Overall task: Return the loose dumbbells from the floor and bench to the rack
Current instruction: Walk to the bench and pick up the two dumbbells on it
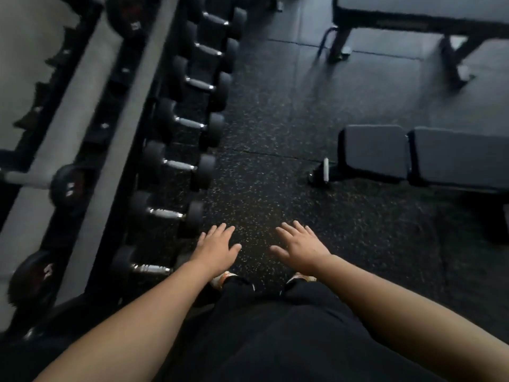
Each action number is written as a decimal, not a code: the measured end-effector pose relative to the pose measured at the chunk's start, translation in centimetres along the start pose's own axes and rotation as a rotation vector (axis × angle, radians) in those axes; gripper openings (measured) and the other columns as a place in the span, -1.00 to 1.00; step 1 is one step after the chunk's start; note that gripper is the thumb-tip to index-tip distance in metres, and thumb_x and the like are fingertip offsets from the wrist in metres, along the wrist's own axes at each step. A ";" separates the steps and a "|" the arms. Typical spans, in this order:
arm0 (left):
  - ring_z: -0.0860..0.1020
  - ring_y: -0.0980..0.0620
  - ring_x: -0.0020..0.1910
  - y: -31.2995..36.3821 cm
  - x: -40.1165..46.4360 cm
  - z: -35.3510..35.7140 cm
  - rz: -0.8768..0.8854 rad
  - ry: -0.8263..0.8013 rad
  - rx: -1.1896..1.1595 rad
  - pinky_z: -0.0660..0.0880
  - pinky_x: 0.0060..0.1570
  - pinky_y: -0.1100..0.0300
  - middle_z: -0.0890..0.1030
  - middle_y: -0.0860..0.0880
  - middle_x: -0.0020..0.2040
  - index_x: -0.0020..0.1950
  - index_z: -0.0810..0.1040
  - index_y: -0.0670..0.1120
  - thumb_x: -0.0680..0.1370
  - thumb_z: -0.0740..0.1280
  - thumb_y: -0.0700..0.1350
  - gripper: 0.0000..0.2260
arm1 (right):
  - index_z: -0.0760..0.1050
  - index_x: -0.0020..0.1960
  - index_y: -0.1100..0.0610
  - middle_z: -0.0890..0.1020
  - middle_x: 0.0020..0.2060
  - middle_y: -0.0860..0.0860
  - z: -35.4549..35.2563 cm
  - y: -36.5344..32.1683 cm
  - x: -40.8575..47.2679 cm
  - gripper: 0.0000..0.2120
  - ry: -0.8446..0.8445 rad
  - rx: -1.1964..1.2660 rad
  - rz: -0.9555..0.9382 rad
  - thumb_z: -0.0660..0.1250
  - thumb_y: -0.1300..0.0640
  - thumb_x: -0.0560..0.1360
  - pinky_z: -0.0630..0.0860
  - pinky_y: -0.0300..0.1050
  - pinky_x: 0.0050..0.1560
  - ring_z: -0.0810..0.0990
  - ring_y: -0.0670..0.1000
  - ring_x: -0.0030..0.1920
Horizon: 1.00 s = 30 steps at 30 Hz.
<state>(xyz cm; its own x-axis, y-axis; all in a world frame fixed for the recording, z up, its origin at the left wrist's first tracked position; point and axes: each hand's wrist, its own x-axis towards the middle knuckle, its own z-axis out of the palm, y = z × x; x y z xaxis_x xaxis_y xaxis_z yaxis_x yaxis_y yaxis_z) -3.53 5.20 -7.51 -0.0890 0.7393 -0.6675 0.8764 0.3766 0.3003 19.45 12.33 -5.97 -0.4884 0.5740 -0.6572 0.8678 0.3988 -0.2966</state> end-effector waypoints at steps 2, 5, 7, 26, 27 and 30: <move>0.04 -0.06 0.58 4.6 1.2 0.4 0.076 -0.031 0.064 -0.04 0.53 -0.09 0.11 -0.04 0.61 0.59 0.13 -0.01 0.62 0.15 0.16 -0.43 | 0.07 0.61 0.05 0.10 0.61 0.03 0.5 4.0 -2.1 -0.30 0.021 0.078 0.076 -0.01 -0.33 0.60 -0.08 0.15 0.56 -0.05 0.16 0.60; 0.03 -0.05 0.58 11.5 2.8 1.4 0.157 -0.073 0.146 -0.04 0.53 -0.07 0.10 -0.03 0.61 0.59 0.13 -0.01 0.63 0.14 0.15 -0.43 | 0.08 0.61 0.05 0.12 0.61 0.03 1.2 9.6 -5.1 -0.29 0.066 0.177 0.153 -0.02 -0.33 0.60 -0.06 0.15 0.56 -0.02 0.16 0.60; 0.03 -0.04 0.58 16.1 3.8 2.4 0.200 -0.093 0.185 -0.04 0.53 -0.07 0.10 -0.03 0.61 0.59 0.12 -0.01 0.63 0.14 0.15 -0.44 | 0.08 0.61 0.06 0.14 0.60 0.03 1.5 13.1 -7.1 -0.30 0.091 0.229 0.195 -0.01 -0.32 0.61 -0.05 0.15 0.55 0.00 0.15 0.60; 0.14 -0.04 0.56 48.3 11.2 7.8 0.648 -0.258 0.573 0.03 0.52 -0.11 0.21 -0.06 0.58 0.57 0.18 -0.01 0.62 0.18 0.13 -0.45 | 0.07 0.61 0.07 0.14 0.60 0.04 2.0 35.1 -19.2 -0.30 0.279 0.589 0.622 -0.02 -0.31 0.61 -0.02 0.16 0.56 0.02 0.14 0.59; 0.14 -0.04 0.56 49.8 11.8 7.9 0.671 -0.265 0.585 0.03 0.52 -0.11 0.22 -0.06 0.58 0.57 0.19 -0.01 0.62 0.18 0.13 -0.46 | 0.07 0.61 0.07 0.14 0.60 0.04 1.8 36.1 -19.3 -0.30 0.285 0.610 0.644 -0.02 -0.31 0.61 -0.02 0.16 0.56 0.02 0.14 0.59; 0.13 -0.04 0.56 54.2 14.3 8.2 0.726 -0.289 0.618 0.02 0.52 -0.10 0.21 -0.07 0.58 0.57 0.19 -0.02 0.62 0.17 0.14 -0.45 | 0.06 0.61 0.07 0.13 0.60 0.04 0.7 39.4 -19.1 -0.29 0.301 0.656 0.711 -0.02 -0.31 0.61 -0.03 0.16 0.56 0.01 0.14 0.60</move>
<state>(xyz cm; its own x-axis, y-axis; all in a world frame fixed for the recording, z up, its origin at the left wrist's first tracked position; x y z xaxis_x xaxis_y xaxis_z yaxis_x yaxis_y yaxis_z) 46.55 31.55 -6.35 0.6134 0.4800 -0.6272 0.7722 -0.5311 0.3488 63.04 16.57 -5.59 0.2367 0.7178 -0.6548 0.8016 -0.5251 -0.2859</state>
